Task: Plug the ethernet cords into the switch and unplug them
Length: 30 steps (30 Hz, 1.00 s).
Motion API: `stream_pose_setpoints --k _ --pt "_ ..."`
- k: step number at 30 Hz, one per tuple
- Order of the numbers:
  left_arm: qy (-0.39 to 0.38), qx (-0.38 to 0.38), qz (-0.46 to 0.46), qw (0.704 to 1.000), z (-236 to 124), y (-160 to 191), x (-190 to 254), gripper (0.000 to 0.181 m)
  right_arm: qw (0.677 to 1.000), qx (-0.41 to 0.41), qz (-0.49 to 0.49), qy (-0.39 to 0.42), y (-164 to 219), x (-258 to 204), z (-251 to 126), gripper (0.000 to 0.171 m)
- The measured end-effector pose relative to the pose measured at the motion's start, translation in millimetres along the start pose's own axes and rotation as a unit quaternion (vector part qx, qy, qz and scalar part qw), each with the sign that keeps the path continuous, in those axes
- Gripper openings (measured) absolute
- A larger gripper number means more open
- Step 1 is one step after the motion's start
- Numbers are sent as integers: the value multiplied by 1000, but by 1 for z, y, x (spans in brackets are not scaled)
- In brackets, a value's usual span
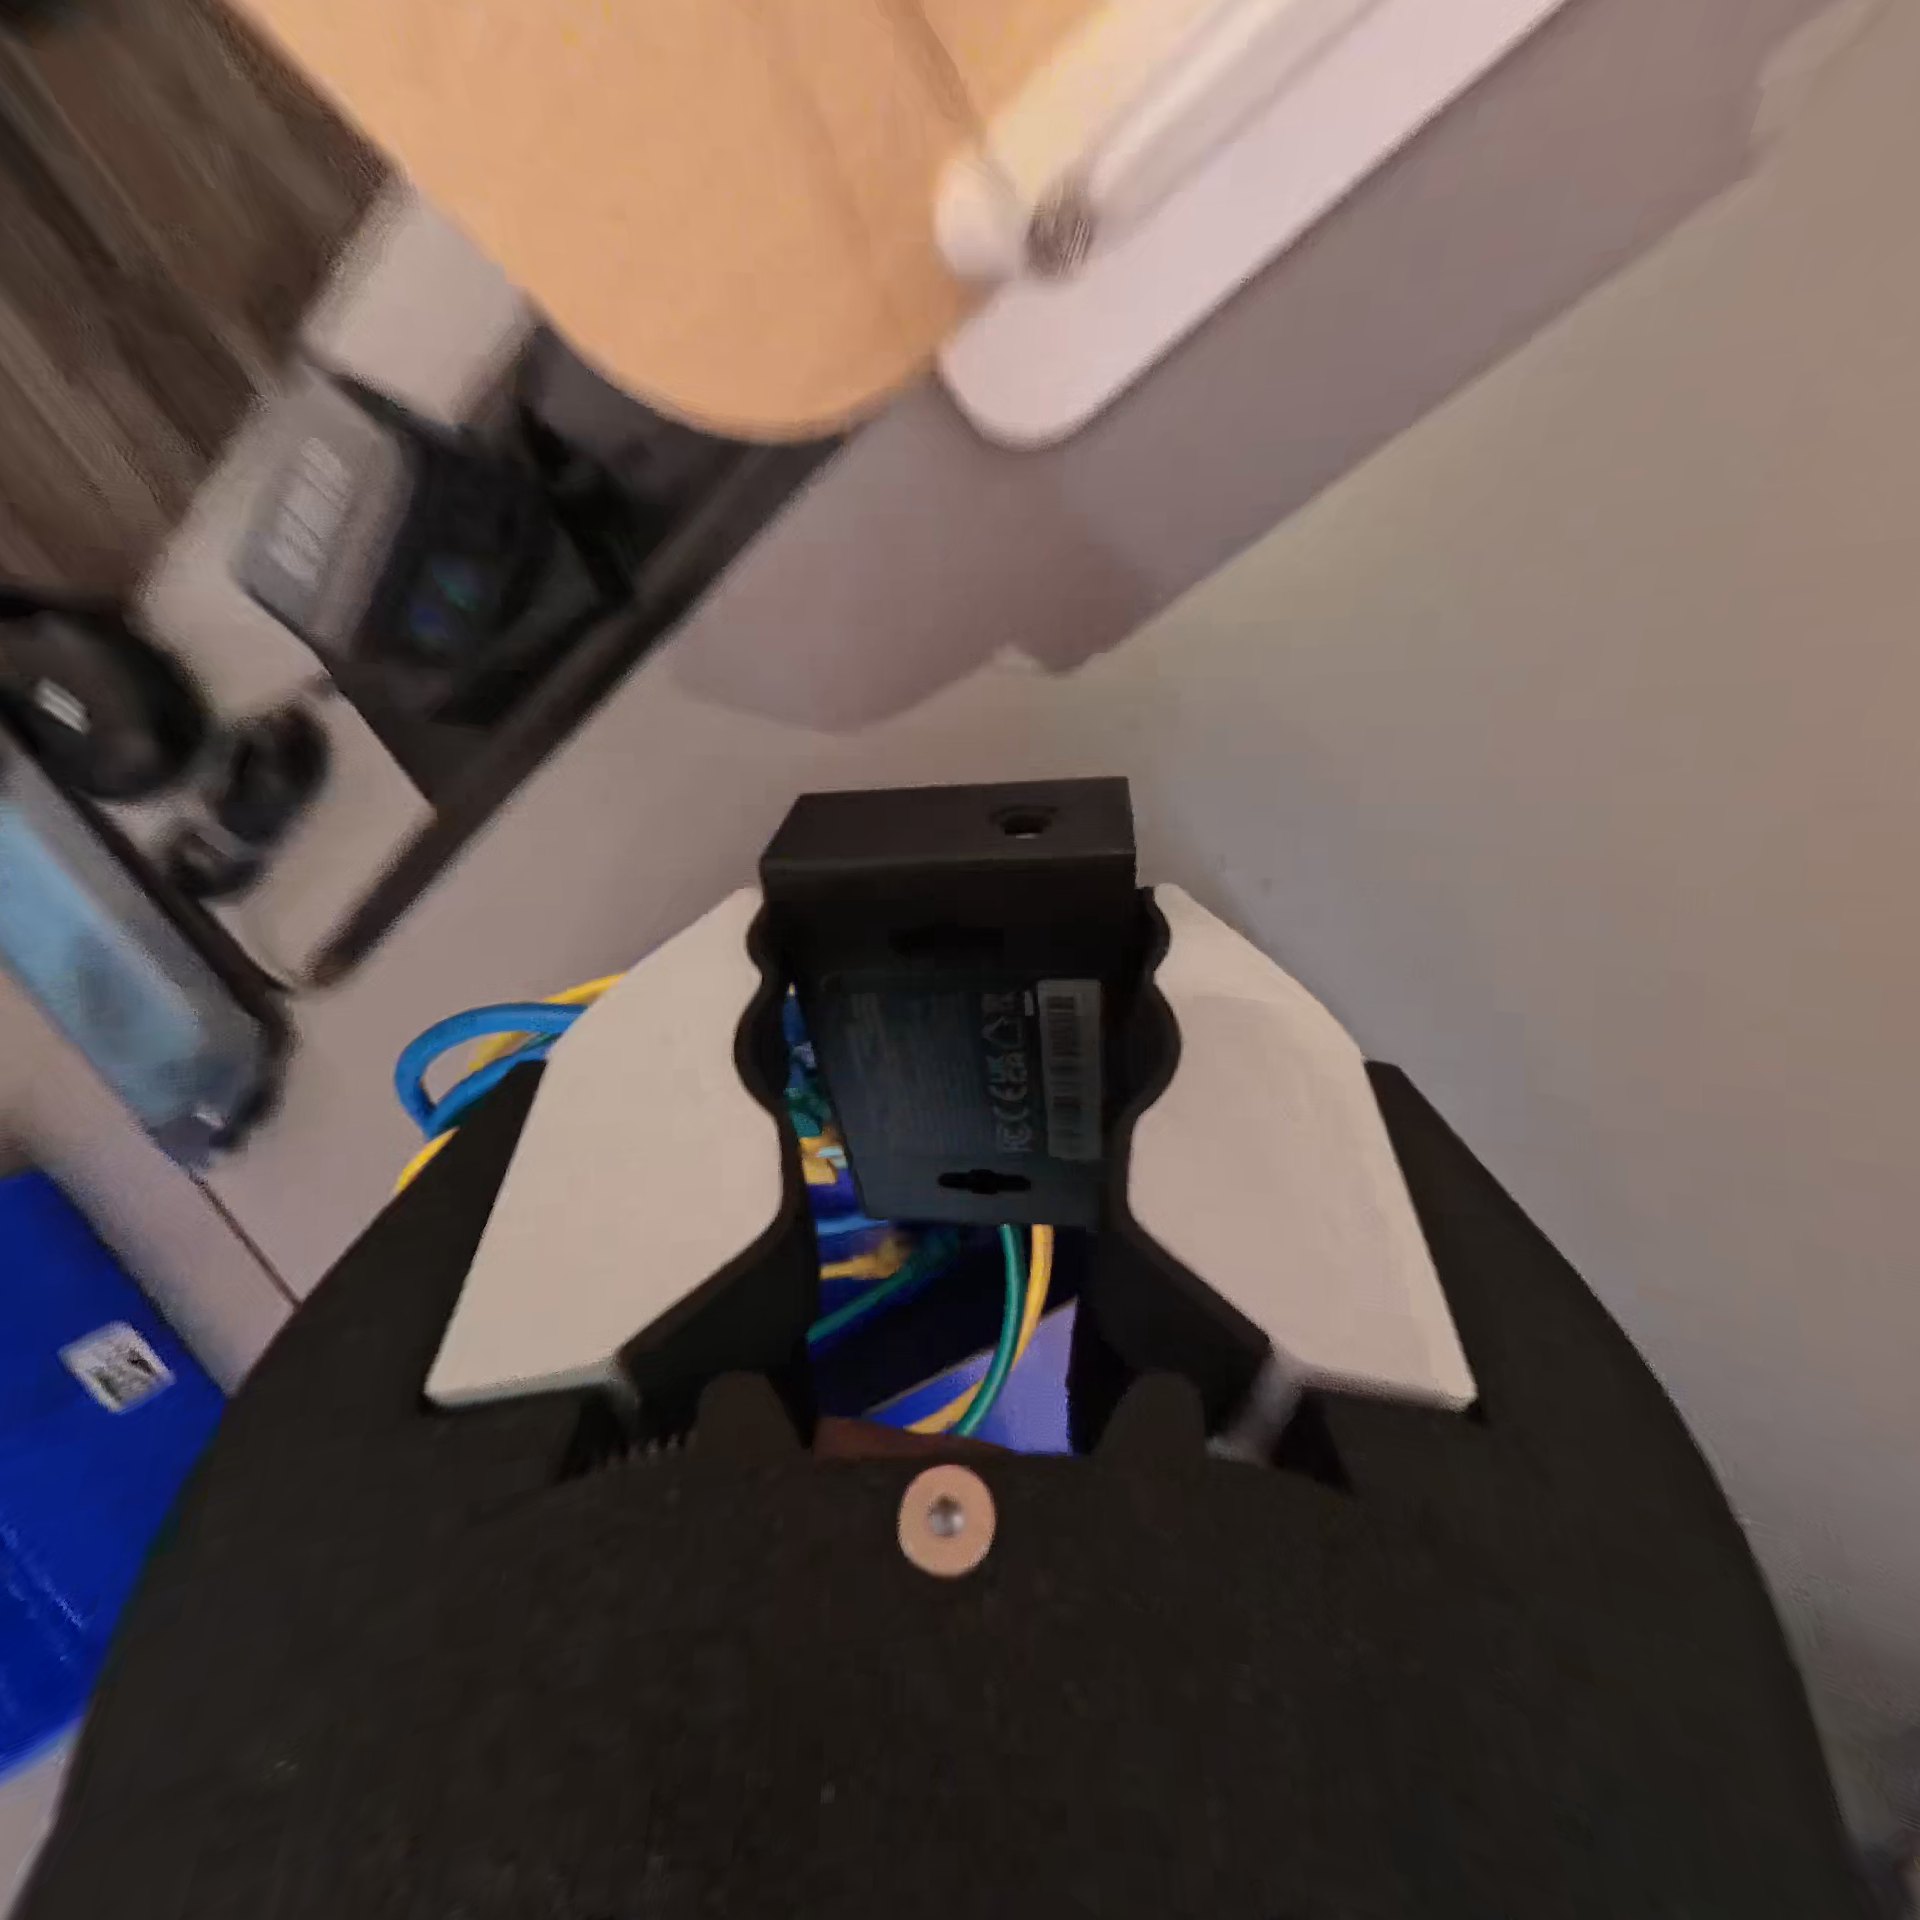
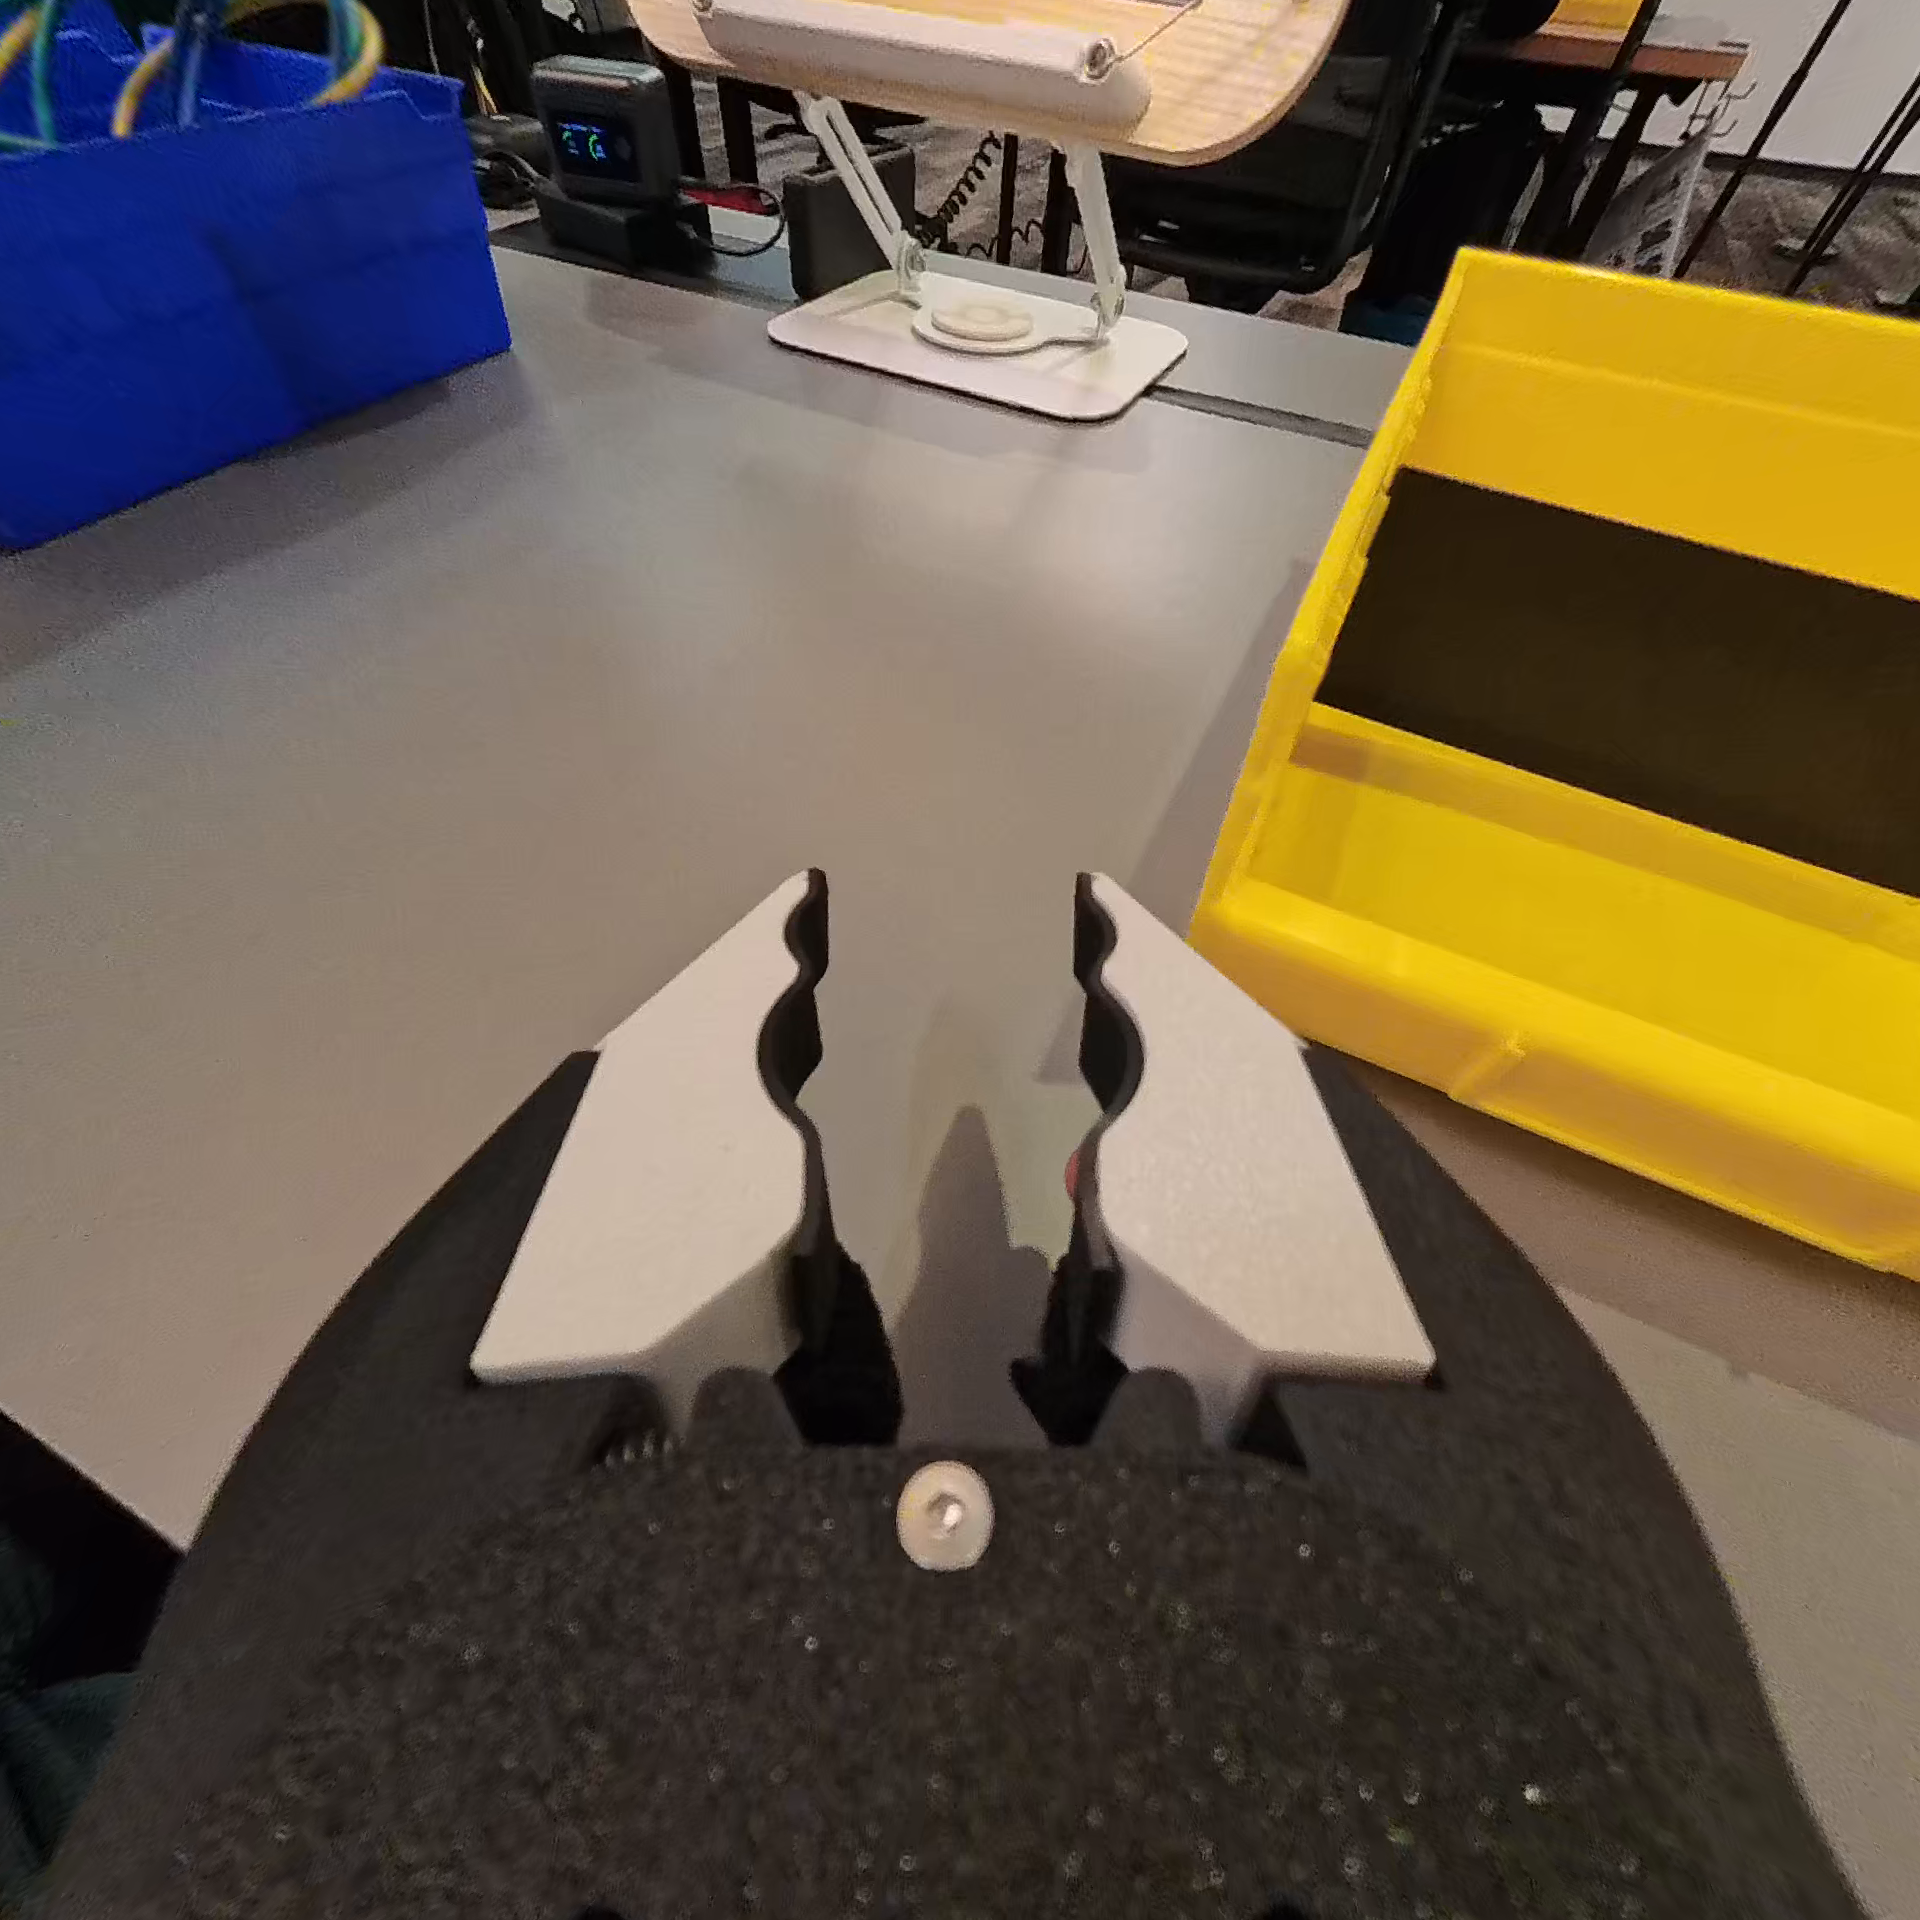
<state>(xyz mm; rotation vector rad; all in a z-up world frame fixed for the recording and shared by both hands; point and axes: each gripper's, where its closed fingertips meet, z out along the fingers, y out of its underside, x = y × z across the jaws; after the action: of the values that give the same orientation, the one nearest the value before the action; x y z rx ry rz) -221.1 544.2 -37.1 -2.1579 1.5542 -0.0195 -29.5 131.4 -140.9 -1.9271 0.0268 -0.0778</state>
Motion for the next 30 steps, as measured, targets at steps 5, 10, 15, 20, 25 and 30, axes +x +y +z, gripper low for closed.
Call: stream_pose_setpoints --k 5,10,15,20,25,30 --pt "-113 158 122 973 -127 -58 13 63 1000 2 -10 -1 -2 -5 1 46" --pt "-179 266 254 912 -242 -95 74 63 1000 4 -8 1 -3 -4 0 46" --pt "-105 307 408 853 -281 -84 180 62 1000 17 21 -13 -7 -2 -5 46" --pt "-76 200 559 801 -204 -19 245 63 993 34 67 -89 -17 -17 -13 46" --pt "-94 68 712 693 -102 69 274 63 980 36 100 -170 -24 -38 -19 46" --pt "-97 82 785 606 -60 110 297 0 982 9 85 -167 -10 -44 -11 46"
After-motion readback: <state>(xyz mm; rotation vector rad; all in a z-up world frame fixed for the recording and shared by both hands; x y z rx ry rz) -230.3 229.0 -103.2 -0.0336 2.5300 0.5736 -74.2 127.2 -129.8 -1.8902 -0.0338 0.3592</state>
